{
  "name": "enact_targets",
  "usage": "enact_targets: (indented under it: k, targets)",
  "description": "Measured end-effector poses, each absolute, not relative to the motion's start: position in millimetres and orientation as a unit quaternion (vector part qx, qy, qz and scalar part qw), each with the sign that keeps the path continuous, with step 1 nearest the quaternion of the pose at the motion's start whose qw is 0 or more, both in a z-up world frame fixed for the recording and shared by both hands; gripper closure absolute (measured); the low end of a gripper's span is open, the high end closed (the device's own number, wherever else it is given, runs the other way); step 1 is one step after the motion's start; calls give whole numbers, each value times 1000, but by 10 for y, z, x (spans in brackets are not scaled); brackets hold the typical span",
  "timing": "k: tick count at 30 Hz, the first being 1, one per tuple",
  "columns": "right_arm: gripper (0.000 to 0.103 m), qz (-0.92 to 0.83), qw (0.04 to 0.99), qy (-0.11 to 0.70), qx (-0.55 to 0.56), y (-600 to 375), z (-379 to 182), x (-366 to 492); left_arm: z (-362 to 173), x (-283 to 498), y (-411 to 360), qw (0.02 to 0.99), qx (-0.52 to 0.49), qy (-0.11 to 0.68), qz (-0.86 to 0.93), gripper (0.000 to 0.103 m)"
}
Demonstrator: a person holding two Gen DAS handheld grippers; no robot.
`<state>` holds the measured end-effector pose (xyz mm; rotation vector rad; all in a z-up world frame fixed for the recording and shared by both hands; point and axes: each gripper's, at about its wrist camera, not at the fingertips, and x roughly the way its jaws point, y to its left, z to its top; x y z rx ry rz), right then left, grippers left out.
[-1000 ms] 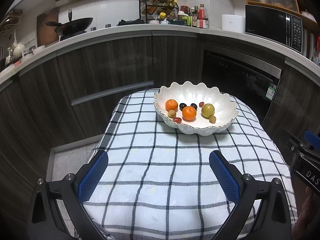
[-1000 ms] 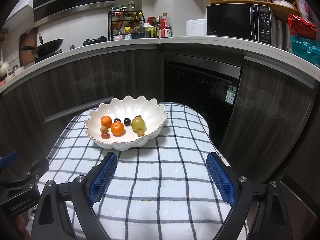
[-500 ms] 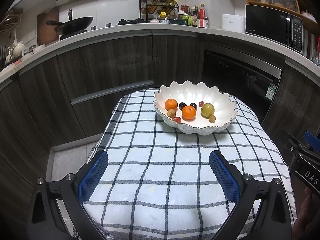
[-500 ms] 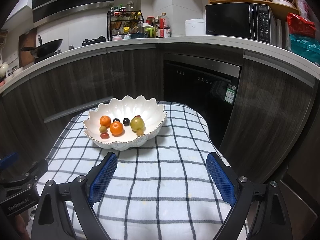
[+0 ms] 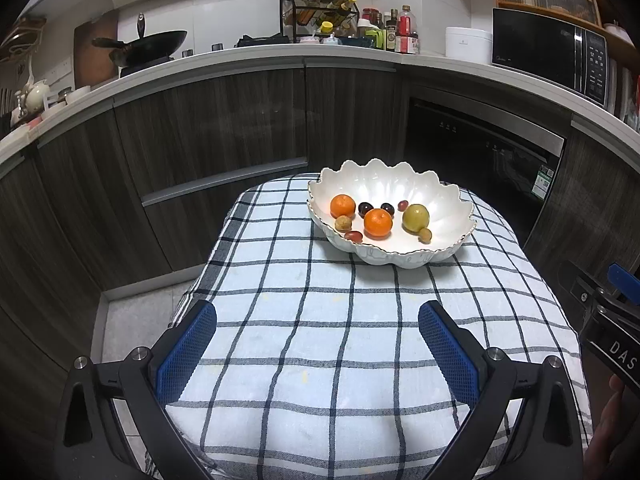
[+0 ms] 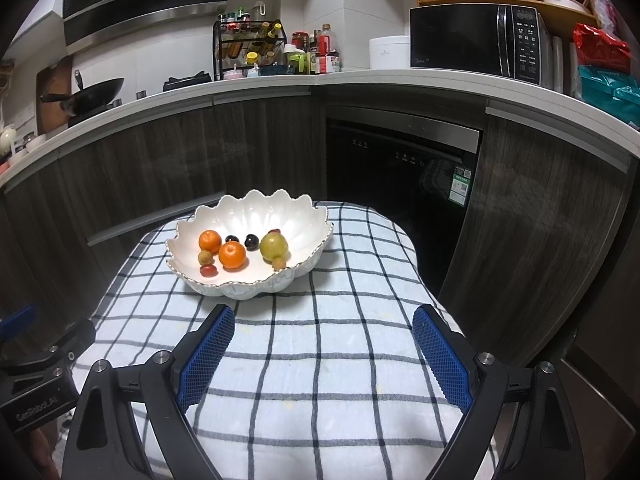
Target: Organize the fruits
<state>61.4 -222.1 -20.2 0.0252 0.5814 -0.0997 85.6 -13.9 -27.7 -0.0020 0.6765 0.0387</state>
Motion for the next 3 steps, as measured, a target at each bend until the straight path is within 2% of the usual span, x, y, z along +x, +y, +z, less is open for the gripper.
enact_targets:
  k: [3]
  targets:
    - [11, -49, 956, 289, 12, -2225, -210, 620, -299, 876, -150, 942, -1, 336, 18, 0]
